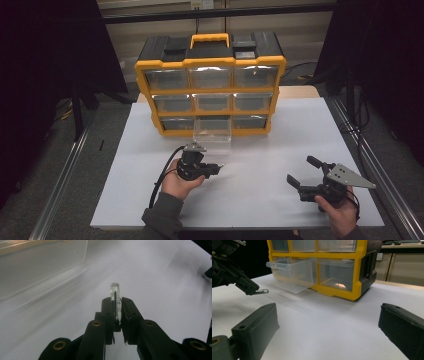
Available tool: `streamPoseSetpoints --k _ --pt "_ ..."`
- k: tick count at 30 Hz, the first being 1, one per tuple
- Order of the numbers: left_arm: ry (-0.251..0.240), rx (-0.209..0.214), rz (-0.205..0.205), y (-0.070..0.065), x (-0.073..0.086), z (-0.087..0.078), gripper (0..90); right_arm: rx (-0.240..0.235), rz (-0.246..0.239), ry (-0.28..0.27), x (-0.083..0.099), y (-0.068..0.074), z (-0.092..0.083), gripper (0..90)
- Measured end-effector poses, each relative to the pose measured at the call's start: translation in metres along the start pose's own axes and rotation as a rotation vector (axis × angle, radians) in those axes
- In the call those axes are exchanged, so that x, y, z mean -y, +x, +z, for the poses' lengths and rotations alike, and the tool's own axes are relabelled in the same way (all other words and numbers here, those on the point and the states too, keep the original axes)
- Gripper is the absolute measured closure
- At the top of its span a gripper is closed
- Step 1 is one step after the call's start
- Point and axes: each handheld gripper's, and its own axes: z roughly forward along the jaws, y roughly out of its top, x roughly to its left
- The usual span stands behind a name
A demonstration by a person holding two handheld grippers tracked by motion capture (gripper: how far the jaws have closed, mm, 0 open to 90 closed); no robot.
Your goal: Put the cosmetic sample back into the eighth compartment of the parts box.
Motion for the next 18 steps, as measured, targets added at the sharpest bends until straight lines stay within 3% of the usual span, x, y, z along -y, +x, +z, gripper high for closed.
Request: streamPoseSetpoints --k 11,18 --pt "0.009 -0.004 -0.005 0.001 -0.0052 -0.0056 81.3 -0.009 -0.015 0.001 0.0001 -0.0014 -0.0012 1.7" --pt "0.015 0.0 -0.001 0.0011 -0.01 -0.0054 81.3 -0.006 0.016 -0.001 0.0006 -0.0011 0.0001 1.7"
